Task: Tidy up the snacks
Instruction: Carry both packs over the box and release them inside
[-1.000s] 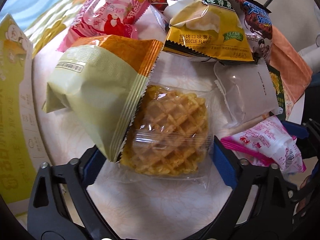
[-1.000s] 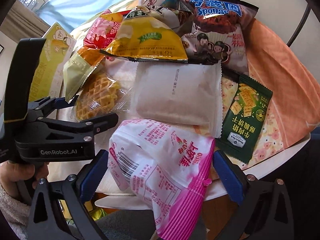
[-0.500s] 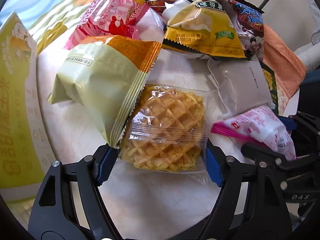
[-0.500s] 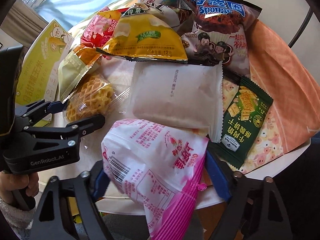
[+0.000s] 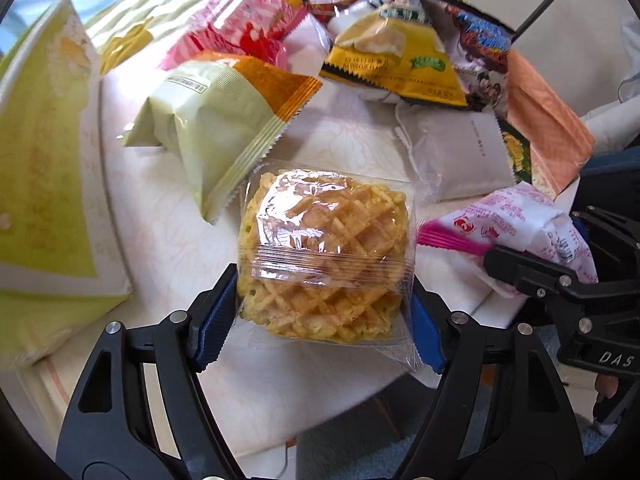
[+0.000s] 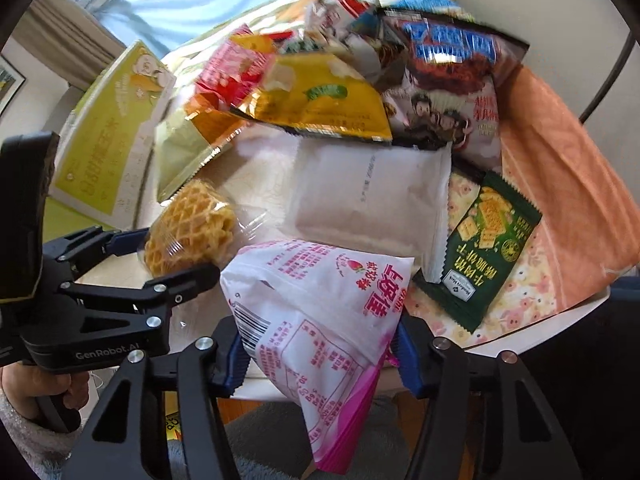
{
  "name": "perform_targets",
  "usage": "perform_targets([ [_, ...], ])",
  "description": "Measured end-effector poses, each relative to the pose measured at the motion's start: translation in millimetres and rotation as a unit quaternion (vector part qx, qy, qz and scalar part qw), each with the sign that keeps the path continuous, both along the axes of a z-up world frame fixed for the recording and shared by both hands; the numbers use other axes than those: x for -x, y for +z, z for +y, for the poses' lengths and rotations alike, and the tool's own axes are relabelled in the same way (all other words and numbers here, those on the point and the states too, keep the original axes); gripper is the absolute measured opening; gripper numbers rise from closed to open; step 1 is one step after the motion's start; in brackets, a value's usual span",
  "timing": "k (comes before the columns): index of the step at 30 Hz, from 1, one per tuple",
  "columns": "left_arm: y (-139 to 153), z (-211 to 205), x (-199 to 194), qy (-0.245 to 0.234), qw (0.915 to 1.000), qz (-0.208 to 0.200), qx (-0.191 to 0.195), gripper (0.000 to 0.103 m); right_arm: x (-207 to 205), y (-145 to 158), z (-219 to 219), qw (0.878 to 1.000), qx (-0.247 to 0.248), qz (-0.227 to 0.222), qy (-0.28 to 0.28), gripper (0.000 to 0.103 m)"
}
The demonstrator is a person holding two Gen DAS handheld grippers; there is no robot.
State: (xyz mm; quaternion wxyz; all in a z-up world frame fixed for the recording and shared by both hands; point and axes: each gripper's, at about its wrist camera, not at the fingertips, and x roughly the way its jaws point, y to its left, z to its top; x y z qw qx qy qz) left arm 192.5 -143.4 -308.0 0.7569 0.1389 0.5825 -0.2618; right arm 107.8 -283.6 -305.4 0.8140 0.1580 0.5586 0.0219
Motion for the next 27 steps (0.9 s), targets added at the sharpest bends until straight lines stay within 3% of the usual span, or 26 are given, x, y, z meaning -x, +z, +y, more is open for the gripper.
perform_targets([
  [9, 49, 7, 24, 0.049, 0.9976, -0.046, 0.017, 0.073, 12, 39, -12, 0.998, 0.002, -0.052, 0.04, 0.054],
  [15, 81, 19, 33, 0.104, 0.9914, -0.07, 0.036, 0.073, 6, 66, -13, 0.993, 0.01, -0.087, 0.074, 0.054],
  [20, 117, 42, 33, 0.153, 0.981, -0.111, 0.043, 0.073, -1, 96, -16, 0.987, 0.008, -0.128, 0.1, 0.054],
  [27, 165, 92, 10, 0.201, 0.9631, -0.171, 0.056, 0.073, -27, 140, 11, 0.97, 0.016, -0.187, 0.154, 0.054],
])
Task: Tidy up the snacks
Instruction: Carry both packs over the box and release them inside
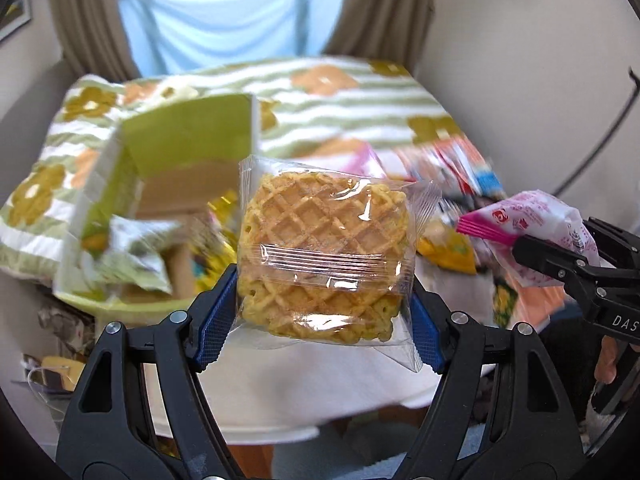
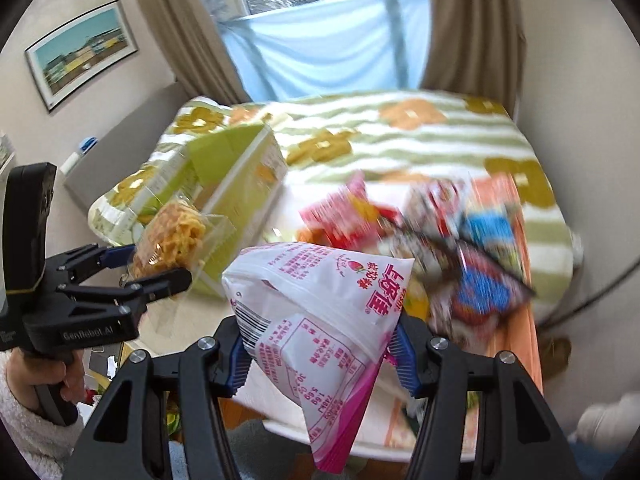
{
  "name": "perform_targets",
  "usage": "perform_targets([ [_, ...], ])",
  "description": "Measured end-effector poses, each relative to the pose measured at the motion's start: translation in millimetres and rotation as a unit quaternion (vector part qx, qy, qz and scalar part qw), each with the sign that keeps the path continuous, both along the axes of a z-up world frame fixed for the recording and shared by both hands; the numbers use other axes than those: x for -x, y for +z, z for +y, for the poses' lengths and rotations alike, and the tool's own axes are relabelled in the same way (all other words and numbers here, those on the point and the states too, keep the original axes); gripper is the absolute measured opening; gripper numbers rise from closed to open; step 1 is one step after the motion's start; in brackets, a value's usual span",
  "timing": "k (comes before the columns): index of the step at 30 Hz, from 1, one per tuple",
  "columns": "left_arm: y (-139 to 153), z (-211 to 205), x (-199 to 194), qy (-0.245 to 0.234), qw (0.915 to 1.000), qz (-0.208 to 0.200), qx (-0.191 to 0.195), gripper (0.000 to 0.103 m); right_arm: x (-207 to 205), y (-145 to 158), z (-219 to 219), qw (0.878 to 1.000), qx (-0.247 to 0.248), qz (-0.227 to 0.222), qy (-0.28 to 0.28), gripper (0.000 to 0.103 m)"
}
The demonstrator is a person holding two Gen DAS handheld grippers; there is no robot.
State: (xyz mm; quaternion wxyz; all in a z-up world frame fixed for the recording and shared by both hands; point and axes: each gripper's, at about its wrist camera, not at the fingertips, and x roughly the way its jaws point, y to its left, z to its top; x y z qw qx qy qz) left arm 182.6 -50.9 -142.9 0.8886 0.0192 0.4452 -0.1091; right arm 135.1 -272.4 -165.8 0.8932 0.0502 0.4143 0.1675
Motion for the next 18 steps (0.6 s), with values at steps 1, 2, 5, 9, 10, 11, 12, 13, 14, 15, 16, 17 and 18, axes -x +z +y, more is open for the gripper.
perform_targets([
  [1, 5, 10, -6, 0.007, 1.0, -0.005, 0.0, 0.073, -5, 6, 5, 1.0, -0.001, -0.005, 0.006, 0.054],
  [2, 9, 18, -12, 0.013, 0.9999, -0.009, 0.001, 0.073, -11, 10, 11, 1.0, -0.002, -0.009, 0.012, 0.054],
  [5, 16, 49, -37, 0.03, 0.9994, -0.015, 0.003, 0.073, -35, 24, 33, 0.999, -0.007, -0.018, 0.029, 0.054],
  [9, 14, 91, -75, 0.043, 0.999, -0.008, 0.004, 0.073, -73, 36, 71, 0.999, -0.011, -0.03, 0.044, 0.054],
  [10, 12, 101, -86, 0.045, 0.999, -0.005, 0.005, 0.073, -80, 38, 78, 0.998, -0.012, -0.031, 0.045, 0.054],
  [11, 9, 108, -94, 0.046, 0.9989, -0.002, 0.006, 0.073, -90, 40, 87, 0.998, -0.013, -0.032, 0.046, 0.054],
  [12, 6, 117, -105, 0.047, 0.9989, 0.003, 0.005, 0.073, -102, 40, 98, 0.998, -0.016, -0.03, 0.046, 0.054],
  [13, 2, 129, -120, 0.049, 0.9987, 0.011, 0.005, 0.073, -111, 40, 107, 0.998, -0.018, -0.029, 0.047, 0.054],
  [14, -3, 138, -130, 0.049, 0.9986, 0.017, 0.006, 0.073, -118, 40, 114, 0.998, -0.019, -0.027, 0.047, 0.054],
  [15, -7, 145, -139, 0.049, 0.9985, 0.022, 0.008, 0.073, -127, 39, 124, 0.998, -0.019, -0.024, 0.047, 0.054],
  [16, -13, 157, -154, 0.05, 0.9981, 0.033, 0.01, 0.073, -138, 38, 135, 0.998, -0.019, -0.021, 0.047, 0.054],
  [17, -17, 164, -162, 0.05, 0.9979, 0.039, 0.012, 0.073, -147, 36, 145, 0.999, -0.019, -0.015, 0.046, 0.054],
  [18, -22, 171, -172, 0.049, 0.9977, 0.046, 0.014, 0.073, -154, 34, 152, 0.999, -0.019, -0.01, 0.045, 0.054],
])
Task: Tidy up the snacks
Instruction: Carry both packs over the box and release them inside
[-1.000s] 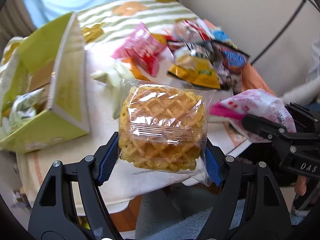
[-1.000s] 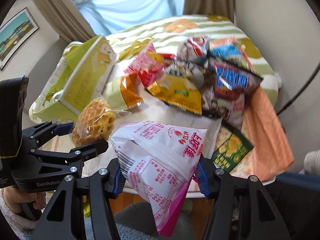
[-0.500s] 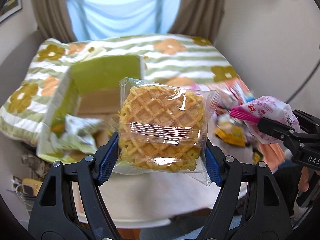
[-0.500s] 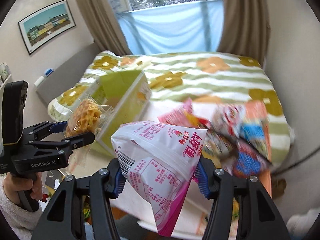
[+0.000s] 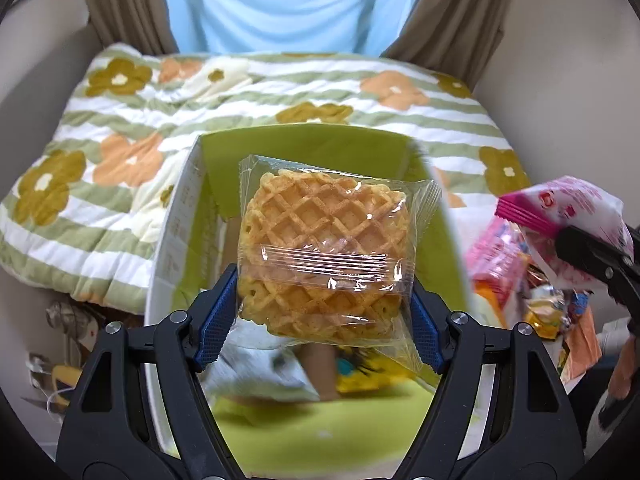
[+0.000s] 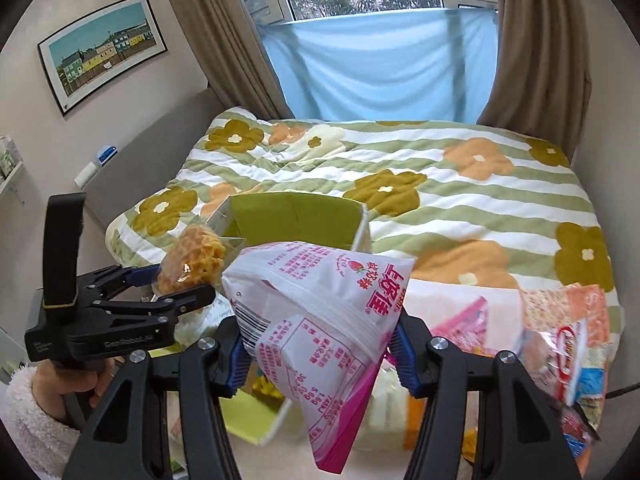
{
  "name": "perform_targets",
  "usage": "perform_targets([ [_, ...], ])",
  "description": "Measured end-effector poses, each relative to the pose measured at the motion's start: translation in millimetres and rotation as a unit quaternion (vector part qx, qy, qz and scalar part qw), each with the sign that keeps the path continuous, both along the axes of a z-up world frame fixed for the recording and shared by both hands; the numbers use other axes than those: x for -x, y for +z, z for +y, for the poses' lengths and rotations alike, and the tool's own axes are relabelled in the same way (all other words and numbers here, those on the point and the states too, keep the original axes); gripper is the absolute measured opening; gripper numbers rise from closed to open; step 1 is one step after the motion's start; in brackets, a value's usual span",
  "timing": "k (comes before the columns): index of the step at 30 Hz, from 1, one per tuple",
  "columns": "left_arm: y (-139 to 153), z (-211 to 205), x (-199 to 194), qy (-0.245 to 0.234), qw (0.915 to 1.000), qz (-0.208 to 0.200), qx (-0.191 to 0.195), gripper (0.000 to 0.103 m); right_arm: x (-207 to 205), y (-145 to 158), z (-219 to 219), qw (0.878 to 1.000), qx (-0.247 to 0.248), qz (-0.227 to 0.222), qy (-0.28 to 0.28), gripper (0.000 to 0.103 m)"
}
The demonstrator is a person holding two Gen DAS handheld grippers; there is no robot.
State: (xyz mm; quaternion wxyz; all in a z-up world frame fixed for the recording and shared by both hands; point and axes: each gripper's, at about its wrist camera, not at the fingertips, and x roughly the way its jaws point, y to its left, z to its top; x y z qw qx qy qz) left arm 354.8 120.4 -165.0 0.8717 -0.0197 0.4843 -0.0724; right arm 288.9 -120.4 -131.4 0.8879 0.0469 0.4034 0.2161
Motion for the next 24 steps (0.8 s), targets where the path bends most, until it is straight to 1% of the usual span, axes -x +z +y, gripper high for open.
perform_targets([
  [2, -15, 14, -22, -0.004, 0.9997, 0.025, 0.003, 0.073, -14, -4, 15, 1.0, -0.001, 0.011, -0.004, 0.054],
  [4, -28, 21, -36, -0.009, 0.9992, 0.038, 0.004, 0.073, -27, -11, 29, 1.0, 0.001, 0.023, -0.011, 0.054],
  [7, -45, 26, -51, -0.011, 0.9984, 0.055, -0.003, 0.075, -41, -20, 47, 0.999, 0.004, 0.041, -0.016, 0.054],
  [8, -50, 27, -55, -0.003, 0.998, 0.062, -0.009, 0.076, -45, -24, 53, 0.999, 0.007, 0.047, -0.016, 0.054],
  [9, -55, 29, -58, 0.001, 0.9976, 0.068, -0.011, 0.08, -49, -26, 56, 0.998, 0.011, 0.052, -0.015, 0.054],
  [11, -61, 33, -62, 0.005, 0.9973, 0.073, -0.004, 0.092, -53, -29, 60, 0.998, 0.016, 0.057, -0.014, 0.054],
  [12, -63, 35, -63, 0.006, 0.9973, 0.073, 0.003, 0.1, -56, -30, 62, 0.998, 0.018, 0.06, -0.013, 0.054],
  [13, -64, 37, -63, 0.008, 0.9974, 0.071, 0.01, 0.102, -59, -32, 63, 0.998, 0.02, 0.061, -0.012, 0.054],
  [17, -63, 42, -56, 0.012, 0.9976, 0.068, 0.001, 0.102, -69, -37, 69, 0.997, 0.025, 0.068, -0.005, 0.054],
  [24, -51, 46, -22, 0.024, 0.998, 0.057, -0.015, 0.102, -71, -33, 69, 0.998, 0.029, 0.062, 0.013, 0.054],
])
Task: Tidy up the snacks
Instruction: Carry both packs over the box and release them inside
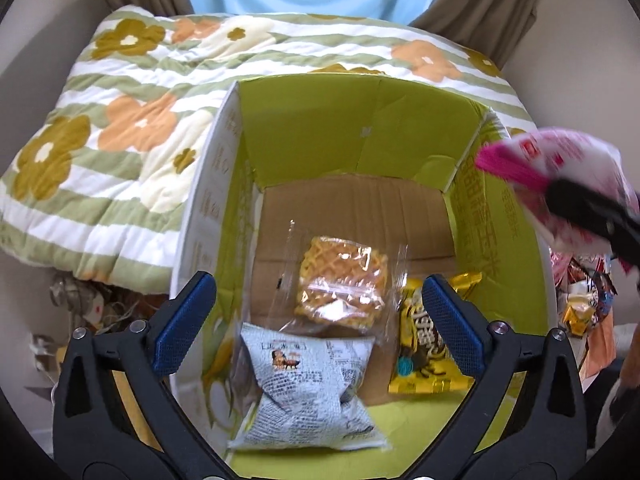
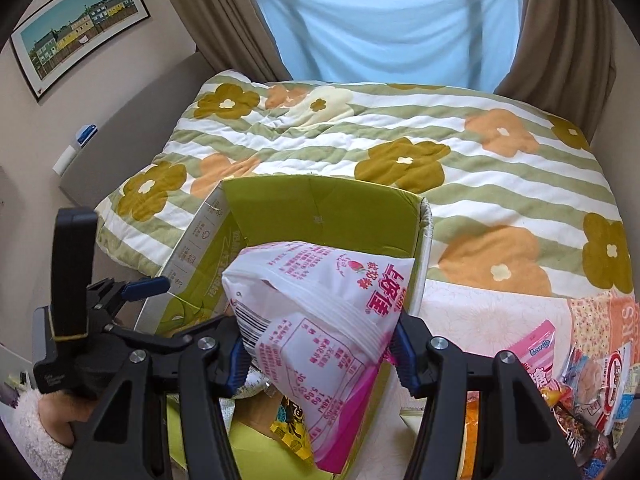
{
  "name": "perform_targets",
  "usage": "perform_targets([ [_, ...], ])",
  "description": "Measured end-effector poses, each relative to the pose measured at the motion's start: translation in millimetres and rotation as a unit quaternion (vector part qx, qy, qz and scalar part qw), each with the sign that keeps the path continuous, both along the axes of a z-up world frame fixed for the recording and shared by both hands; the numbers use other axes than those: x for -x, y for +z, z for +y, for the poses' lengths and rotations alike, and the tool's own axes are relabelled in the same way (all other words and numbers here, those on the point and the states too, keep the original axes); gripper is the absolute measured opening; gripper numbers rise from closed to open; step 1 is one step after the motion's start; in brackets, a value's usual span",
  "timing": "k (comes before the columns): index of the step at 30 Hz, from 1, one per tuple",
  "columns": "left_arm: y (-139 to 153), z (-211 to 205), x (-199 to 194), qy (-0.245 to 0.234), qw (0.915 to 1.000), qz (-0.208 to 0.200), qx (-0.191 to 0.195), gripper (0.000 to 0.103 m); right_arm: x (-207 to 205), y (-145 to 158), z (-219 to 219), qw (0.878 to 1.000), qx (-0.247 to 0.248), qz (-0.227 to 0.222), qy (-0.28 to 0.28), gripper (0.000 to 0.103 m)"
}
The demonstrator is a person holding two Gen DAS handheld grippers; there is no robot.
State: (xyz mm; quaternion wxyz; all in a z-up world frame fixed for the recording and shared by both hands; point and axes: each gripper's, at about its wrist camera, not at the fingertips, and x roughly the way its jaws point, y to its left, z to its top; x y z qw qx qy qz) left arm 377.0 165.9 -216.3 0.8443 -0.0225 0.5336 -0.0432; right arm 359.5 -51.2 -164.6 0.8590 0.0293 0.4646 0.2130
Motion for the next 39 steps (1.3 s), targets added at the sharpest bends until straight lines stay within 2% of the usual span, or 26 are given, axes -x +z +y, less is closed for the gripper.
perform_targets([
  [10, -8, 6, 25, 0.025, 0.9996, 0.009, 0.011, 0.102, -22, -12, 17, 0.999, 0.029, 0.006, 0.035, 0.054],
  [13, -5, 6, 31, 0.026, 0.9996, 0.002, -0.004, 0.102, -31, -22, 29, 0.998, 0.035, 0.016, 0.041, 0.056],
  [14, -4, 5, 32, 0.027, 0.9996, 0.001, -0.005, 0.102, -32, -25, 31, 0.998, 0.036, 0.018, 0.043, 0.059],
  [16, -3, 6, 35, 0.026, 0.9996, -0.001, -0.007, 0.102, -34, -32, 37, 0.998, 0.038, 0.028, 0.05, 0.083],
  [17, -2, 6, 36, 0.025, 0.9996, -0.002, -0.009, 0.102, -32, -32, 37, 0.998, 0.036, 0.024, 0.048, 0.103],
  [22, 0, 7, 44, 0.021, 0.9995, -0.005, -0.021, 0.102, -12, -24, 33, 0.998, 0.025, -0.019, 0.046, 0.103],
  [32, 12, 0, 56, -0.001, 0.9999, -0.013, -0.011, 0.102, 20, -8, 22, 0.999, 0.02, -0.03, 0.021, 0.103],
  [39, 30, -33, 61, -0.055, 0.9979, -0.034, 0.005, 0.102, 52, 19, -2, 0.998, 0.02, -0.052, -0.027, 0.103],
])
